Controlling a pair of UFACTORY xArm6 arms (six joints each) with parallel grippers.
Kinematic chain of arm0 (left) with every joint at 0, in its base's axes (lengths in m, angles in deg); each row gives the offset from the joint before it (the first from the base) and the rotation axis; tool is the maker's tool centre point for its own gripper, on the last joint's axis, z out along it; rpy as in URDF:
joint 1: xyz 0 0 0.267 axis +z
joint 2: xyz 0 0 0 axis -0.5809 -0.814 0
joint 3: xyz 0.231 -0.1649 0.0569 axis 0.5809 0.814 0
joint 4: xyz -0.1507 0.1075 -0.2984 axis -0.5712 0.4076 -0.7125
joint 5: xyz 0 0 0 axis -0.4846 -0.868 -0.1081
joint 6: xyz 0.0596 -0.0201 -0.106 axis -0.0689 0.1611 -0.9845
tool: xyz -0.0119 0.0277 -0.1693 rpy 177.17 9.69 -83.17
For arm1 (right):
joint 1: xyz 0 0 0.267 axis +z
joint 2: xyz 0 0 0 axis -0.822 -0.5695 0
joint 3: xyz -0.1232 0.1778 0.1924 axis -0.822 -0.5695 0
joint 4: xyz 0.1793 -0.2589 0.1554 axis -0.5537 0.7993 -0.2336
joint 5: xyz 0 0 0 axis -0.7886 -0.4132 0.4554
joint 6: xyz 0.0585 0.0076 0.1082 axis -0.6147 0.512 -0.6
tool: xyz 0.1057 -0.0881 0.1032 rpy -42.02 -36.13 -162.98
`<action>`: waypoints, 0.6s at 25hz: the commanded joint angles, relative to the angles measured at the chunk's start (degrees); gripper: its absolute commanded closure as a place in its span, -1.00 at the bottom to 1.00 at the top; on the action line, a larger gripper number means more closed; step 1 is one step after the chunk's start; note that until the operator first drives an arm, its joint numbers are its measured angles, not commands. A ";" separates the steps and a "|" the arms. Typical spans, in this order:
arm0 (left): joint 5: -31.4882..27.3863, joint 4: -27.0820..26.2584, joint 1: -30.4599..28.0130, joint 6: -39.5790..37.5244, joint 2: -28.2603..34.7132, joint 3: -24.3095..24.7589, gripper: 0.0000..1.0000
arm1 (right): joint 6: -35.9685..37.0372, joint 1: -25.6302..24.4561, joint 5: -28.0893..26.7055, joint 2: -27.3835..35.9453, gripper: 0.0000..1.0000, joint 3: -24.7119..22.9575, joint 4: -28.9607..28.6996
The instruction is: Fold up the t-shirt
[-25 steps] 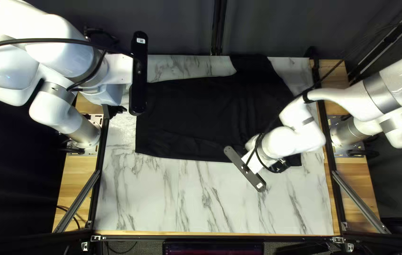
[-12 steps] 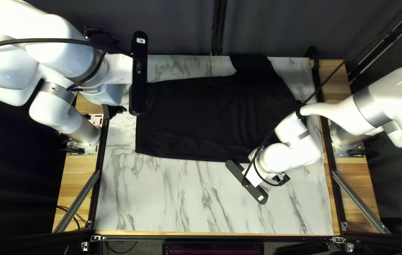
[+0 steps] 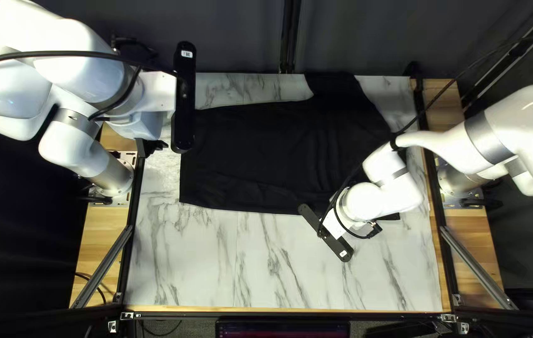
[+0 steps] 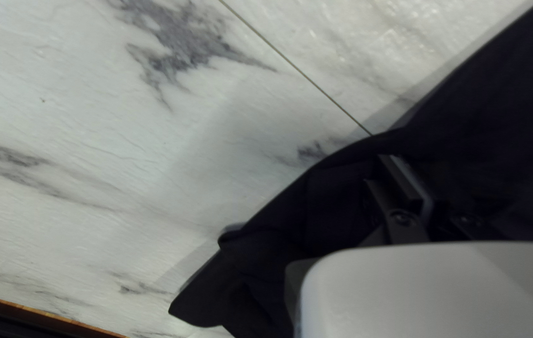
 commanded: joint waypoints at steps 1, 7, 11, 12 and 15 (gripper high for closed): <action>0.00 0.00 0.00 0.00 0.00 0.00 -1.00 | -0.61 0.46 -0.69 0.61 0.59 -0.12 0.62; 0.00 0.00 0.00 0.00 0.00 0.00 -1.00 | 1.58 1.68 -1.97 0.39 -1.00 0.35 -0.70; 0.00 0.00 0.00 0.00 0.00 0.00 -1.00 | 1.77 2.23 -1.96 -0.14 -1.00 0.47 -0.95; 0.00 0.00 0.00 0.00 0.00 0.00 -1.00 | 1.46 2.46 -1.71 -0.15 -1.00 0.18 -0.96; 0.00 0.00 0.00 0.00 0.00 0.00 -1.00 | 0.53 2.89 -0.59 0.13 -1.00 -1.32 -1.03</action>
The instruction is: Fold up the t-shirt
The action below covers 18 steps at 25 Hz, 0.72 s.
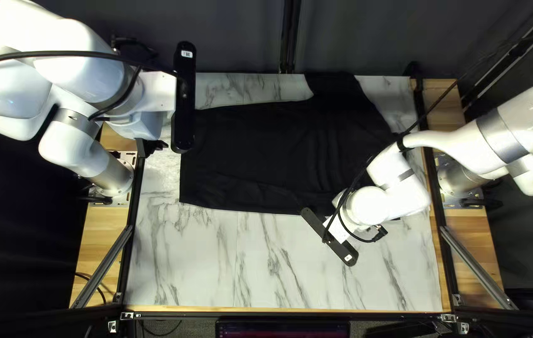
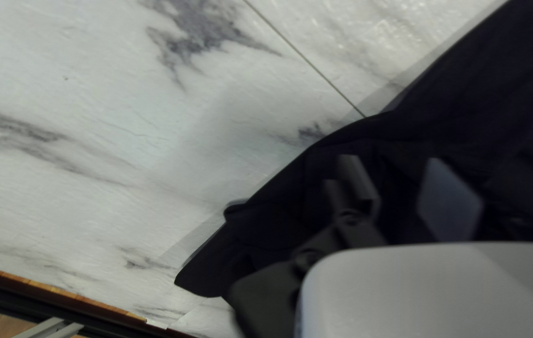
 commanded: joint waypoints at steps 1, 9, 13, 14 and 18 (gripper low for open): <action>0.00 0.00 0.00 0.00 0.00 0.00 -1.00 | -1.02 0.43 1.42 0.30 -1.00 -1.80 -0.12; 0.00 0.00 0.00 0.00 0.00 0.00 -1.00 | -0.75 -1.07 4.21 -1.23 0.50 -2.39 -0.16; 0.00 0.00 0.00 0.00 0.00 0.00 -1.00 | -0.39 -1.41 4.92 -2.59 1.00 -1.76 -0.11; 0.00 0.00 0.00 0.00 0.00 0.00 -1.00 | -0.33 -1.44 4.87 -2.58 1.00 -1.68 -0.13; 0.00 0.00 0.00 0.00 0.00 0.00 -1.00 | -0.68 -1.36 3.97 -2.00 1.00 -1.32 0.16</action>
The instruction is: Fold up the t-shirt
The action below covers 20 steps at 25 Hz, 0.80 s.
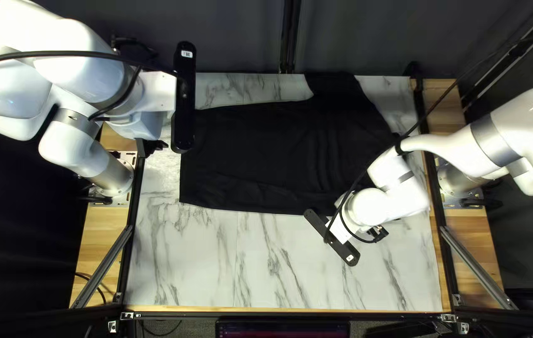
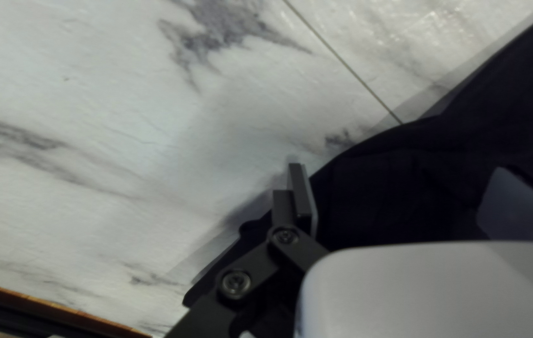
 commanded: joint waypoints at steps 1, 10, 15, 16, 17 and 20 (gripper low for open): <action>0.00 0.00 0.00 0.00 0.00 0.00 -1.00 | -0.39 0.00 -0.76 0.53 1.00 0.30 0.42; 0.00 0.00 0.00 0.00 0.00 0.00 -1.00 | -1.64 -0.07 -0.71 1.63 1.00 -0.60 1.68; 0.00 0.00 0.00 0.00 0.00 0.00 -1.00 | -3.28 1.88 -1.32 2.35 -1.00 -0.92 1.34; 0.00 0.00 0.00 0.00 0.00 0.00 -1.00 | -3.69 2.32 -1.39 2.51 -1.00 -1.06 1.23; 0.00 0.00 0.00 0.00 0.00 0.00 -1.00 | -3.99 2.63 -1.43 2.61 -1.00 -1.17 1.16; 0.00 0.00 0.00 0.00 0.00 0.00 -1.00 | -4.69 3.14 -0.83 2.97 -1.00 -2.16 1.05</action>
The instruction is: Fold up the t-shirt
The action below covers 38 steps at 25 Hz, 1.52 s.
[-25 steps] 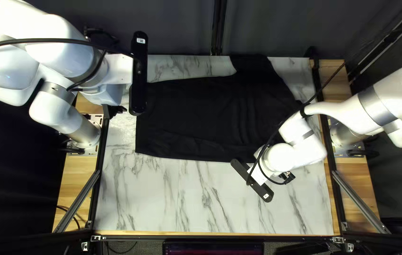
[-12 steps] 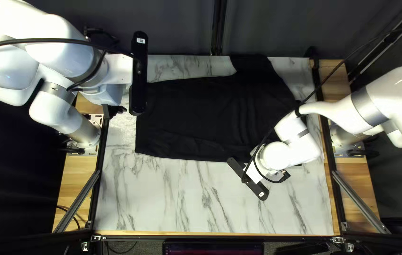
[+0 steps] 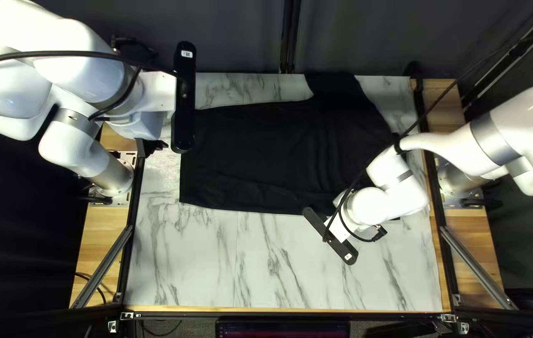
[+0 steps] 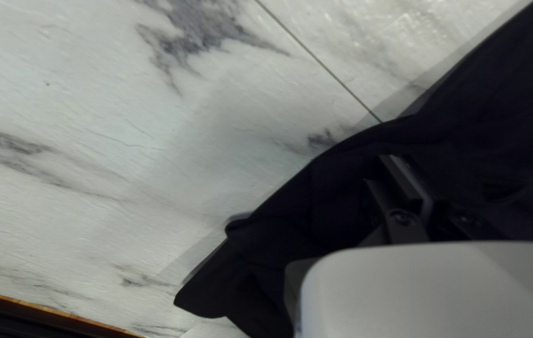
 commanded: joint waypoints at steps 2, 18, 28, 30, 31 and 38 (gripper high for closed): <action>0.00 0.00 0.00 0.00 0.00 0.00 -1.00 | -0.90 0.43 1.37 0.50 -1.00 -1.78 -0.17; 0.00 0.00 0.00 0.00 0.00 0.00 -1.00 | 0.03 -1.39 4.03 -0.46 1.00 -3.12 0.12; 0.00 0.00 0.00 0.00 0.00 0.00 -1.00 | -0.33 -1.58 3.91 -0.01 1.00 -3.49 0.65; 0.00 0.00 0.00 0.00 0.00 0.00 -1.00 | -0.16 -1.68 3.77 -0.09 1.00 -3.25 0.67; 0.00 0.00 0.00 0.00 0.00 0.00 -1.00 | -0.19 -1.65 3.64 0.04 1.00 -3.25 0.73; 0.00 0.00 0.00 0.00 0.00 0.00 -1.00 | -1.88 0.05 -1.99 3.67 1.00 -1.61 1.67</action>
